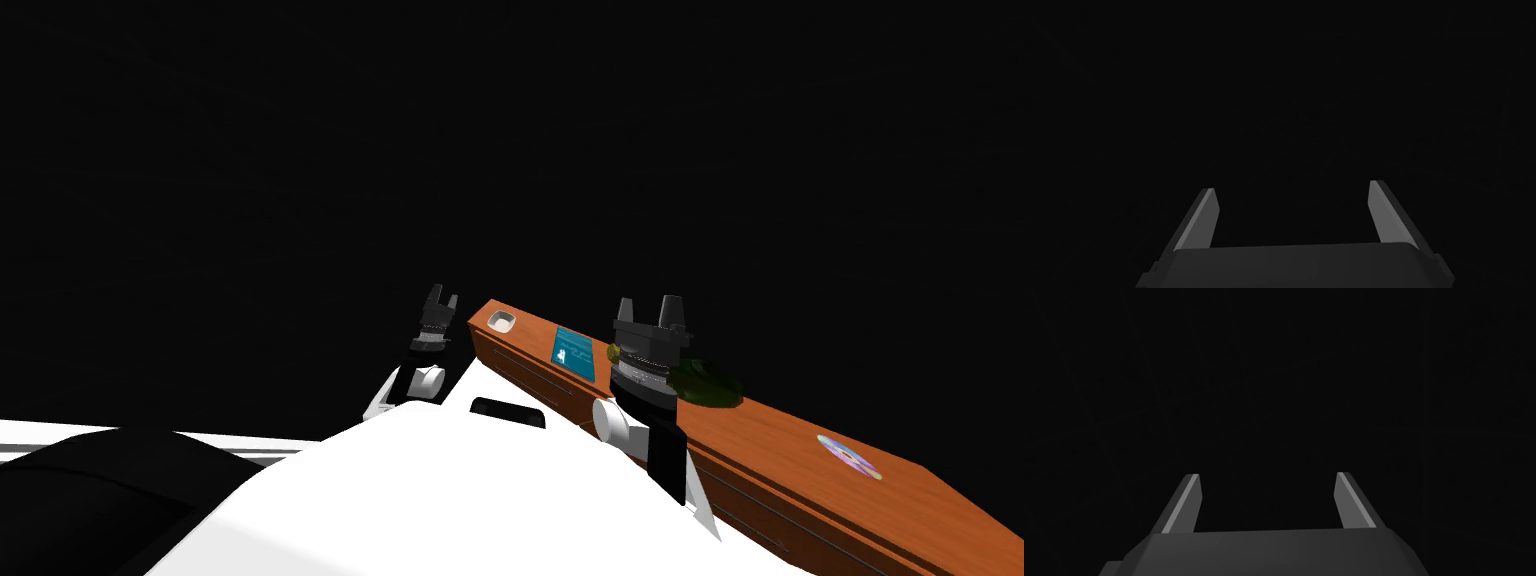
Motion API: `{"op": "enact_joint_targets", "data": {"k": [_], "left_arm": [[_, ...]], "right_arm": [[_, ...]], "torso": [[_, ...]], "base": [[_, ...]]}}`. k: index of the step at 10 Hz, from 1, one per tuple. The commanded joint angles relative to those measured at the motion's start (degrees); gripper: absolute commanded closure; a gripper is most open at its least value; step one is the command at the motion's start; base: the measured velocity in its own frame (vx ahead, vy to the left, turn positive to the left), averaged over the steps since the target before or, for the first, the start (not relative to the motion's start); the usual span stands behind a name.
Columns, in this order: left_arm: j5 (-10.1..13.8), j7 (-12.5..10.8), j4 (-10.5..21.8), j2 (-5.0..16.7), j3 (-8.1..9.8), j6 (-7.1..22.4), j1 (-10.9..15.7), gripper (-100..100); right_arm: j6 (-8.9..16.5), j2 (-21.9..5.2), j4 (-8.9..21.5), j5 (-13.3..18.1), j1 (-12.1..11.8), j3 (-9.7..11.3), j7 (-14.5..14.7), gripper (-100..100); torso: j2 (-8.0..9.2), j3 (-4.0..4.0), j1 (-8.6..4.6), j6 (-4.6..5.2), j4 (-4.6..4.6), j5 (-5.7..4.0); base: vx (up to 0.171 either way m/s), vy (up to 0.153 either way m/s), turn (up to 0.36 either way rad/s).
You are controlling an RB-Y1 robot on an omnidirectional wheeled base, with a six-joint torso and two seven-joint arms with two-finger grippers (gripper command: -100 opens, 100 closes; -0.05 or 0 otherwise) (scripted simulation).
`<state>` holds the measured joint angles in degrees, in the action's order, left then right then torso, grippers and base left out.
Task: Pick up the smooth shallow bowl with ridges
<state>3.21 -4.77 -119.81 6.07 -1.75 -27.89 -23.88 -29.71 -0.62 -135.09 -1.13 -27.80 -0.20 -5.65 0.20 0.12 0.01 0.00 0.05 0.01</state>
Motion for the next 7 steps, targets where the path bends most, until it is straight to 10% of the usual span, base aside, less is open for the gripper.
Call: {"op": "enact_joint_targets", "data": {"k": [1,7], "left_arm": [[0.3,0.1,2.2,0.9,-0.19,1.0,1.7,-100],[1.5,0.5,11.5,3.1,-1.19,7.6,9.2,-100]], "right_arm": [[0.0,0.0,0.0,0.0,0.0,0.0,0.0,0],[0.0,0.0,0.0,0.0,0.0,0.0,0.0,0]], "torso": [[0.00,0.00,0.00,0.00,0.00,0.00],[-0.07,-0.04,0.01,-0.01,-0.02,0.00]], "base": [[-0.030,-0.005,-0.018],[-0.045,0.002,-0.033]]}}
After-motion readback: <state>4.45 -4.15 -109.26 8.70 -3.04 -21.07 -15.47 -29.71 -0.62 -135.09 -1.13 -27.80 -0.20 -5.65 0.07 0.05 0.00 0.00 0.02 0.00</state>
